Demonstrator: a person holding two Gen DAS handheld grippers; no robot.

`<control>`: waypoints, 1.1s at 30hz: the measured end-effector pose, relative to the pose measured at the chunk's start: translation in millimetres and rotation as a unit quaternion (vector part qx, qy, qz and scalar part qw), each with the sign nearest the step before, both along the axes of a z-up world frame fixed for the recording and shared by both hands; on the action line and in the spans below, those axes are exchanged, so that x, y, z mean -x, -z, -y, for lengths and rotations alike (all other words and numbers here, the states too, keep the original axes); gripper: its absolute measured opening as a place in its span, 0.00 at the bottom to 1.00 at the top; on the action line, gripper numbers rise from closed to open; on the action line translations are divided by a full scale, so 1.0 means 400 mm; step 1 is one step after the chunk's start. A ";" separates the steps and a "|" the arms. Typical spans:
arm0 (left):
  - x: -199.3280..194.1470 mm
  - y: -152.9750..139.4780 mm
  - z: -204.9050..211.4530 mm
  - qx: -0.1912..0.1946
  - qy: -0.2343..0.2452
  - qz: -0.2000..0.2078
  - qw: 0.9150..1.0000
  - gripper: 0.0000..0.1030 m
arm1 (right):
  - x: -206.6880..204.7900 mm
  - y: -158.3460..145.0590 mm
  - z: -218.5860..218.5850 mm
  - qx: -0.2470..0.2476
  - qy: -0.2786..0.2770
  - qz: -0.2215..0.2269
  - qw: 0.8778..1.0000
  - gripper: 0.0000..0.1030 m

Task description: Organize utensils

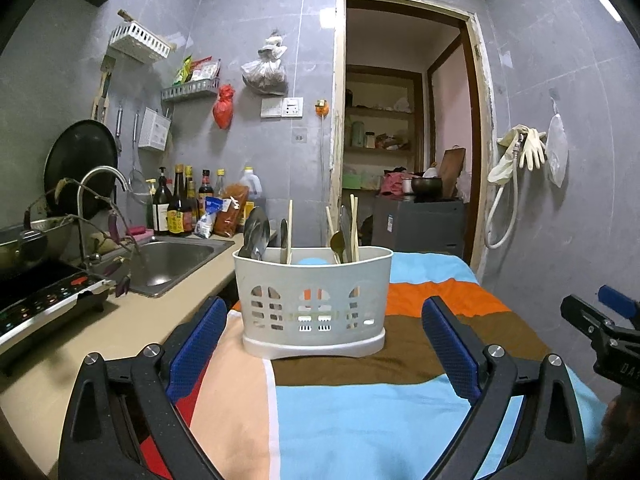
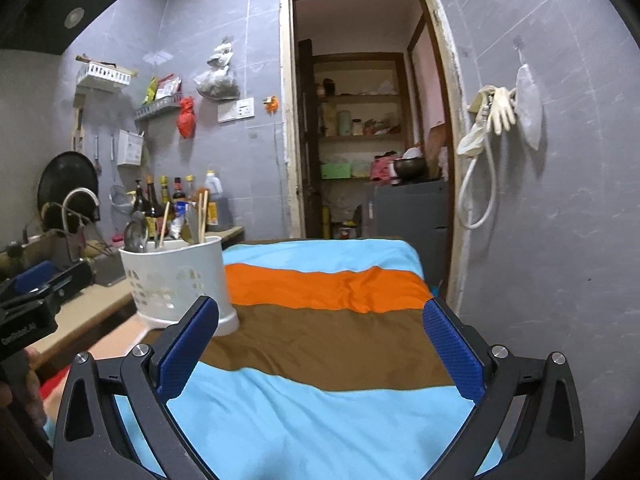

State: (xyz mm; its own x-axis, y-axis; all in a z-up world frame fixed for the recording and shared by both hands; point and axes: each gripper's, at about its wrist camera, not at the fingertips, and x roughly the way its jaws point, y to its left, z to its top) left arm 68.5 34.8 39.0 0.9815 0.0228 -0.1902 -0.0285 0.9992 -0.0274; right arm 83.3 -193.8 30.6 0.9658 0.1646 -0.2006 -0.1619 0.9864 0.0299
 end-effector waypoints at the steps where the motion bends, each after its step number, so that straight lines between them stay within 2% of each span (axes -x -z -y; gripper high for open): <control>1: 0.006 0.006 0.002 0.000 0.000 0.004 1.000 0.93 | 0.004 0.003 0.003 0.000 0.002 0.002 1.000 1.00; 11: 0.039 0.033 0.010 0.011 -0.005 0.010 1.000 0.94 | 0.031 0.010 0.000 0.007 0.002 0.024 1.000 1.00; 33: 0.055 0.047 -0.005 0.013 -0.011 0.005 1.000 0.94 | 0.032 0.013 -0.002 0.005 0.003 0.023 1.000 1.00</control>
State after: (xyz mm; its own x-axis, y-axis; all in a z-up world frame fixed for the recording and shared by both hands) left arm 46.4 36.7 20.2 0.9827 0.0403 -0.1807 -0.0506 0.9973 -0.0532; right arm 70.3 -193.2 25.5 0.9749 0.1567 -0.1582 -0.1567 0.9876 0.0124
